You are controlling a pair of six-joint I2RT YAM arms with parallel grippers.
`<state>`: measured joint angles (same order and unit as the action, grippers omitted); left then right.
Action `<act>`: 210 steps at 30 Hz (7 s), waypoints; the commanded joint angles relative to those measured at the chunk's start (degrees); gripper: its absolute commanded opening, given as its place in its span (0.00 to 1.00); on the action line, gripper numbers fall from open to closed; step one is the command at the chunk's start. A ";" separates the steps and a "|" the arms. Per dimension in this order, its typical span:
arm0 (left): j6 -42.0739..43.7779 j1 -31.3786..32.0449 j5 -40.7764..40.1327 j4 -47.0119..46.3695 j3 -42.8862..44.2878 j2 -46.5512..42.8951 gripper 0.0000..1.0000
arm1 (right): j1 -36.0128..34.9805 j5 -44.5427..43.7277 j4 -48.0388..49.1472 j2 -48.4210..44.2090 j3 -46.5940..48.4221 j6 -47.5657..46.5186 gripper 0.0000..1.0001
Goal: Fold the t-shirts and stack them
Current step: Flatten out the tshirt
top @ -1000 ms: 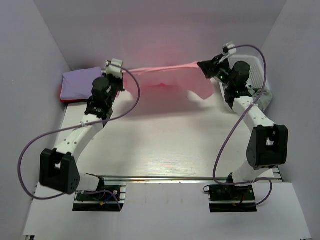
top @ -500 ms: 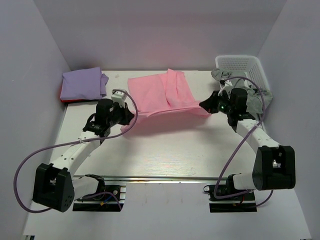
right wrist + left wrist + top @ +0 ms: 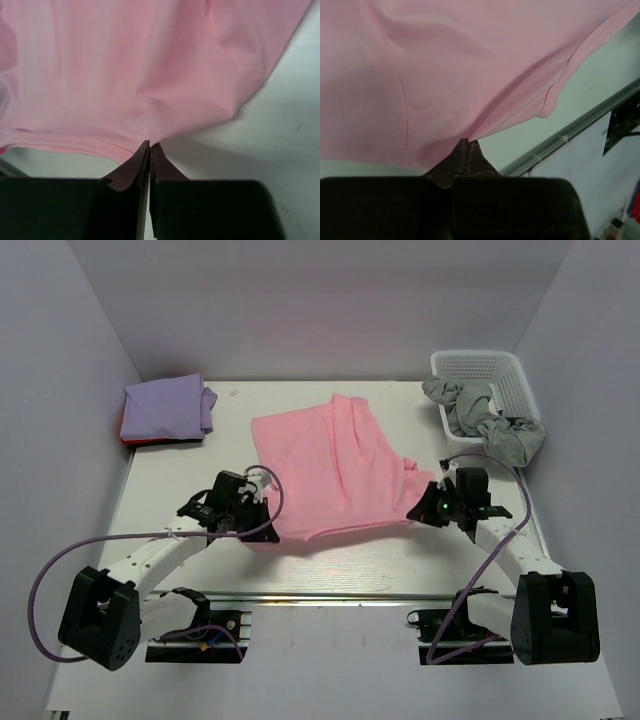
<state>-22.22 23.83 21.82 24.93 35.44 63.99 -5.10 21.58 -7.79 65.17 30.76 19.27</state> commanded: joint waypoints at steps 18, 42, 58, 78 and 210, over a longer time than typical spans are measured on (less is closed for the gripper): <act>2.00 3.32 -1.60 6.65 15.61 6.23 1.00 | 0.18 -16.89 -7.59 2.07 6.94 -0.81 0.90; 1.04 -0.46 -19.28 -2.96 42.08 49.66 1.00 | 0.45 -32.57 -11.09 10.43 15.73 4.72 0.00; 4.99 -0.98 -18.48 -3.04 40.32 50.36 1.00 | 2.11 -58.67 -23.32 22.00 18.01 15.36 0.33; 8.60 -3.61 -35.44 5.99 60.34 48.68 1.00 | -8.60 -13.94 -4.34 26.63 40.48 -12.84 0.90; -6.08 -0.46 -15.39 -0.69 6.91 1.03 1.00 | -14.85 -9.62 -3.21 31.80 46.20 -12.35 0.90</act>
<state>-25.61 24.01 17.04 19.18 39.94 61.89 -20.16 15.07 -14.17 101.19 86.72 3.25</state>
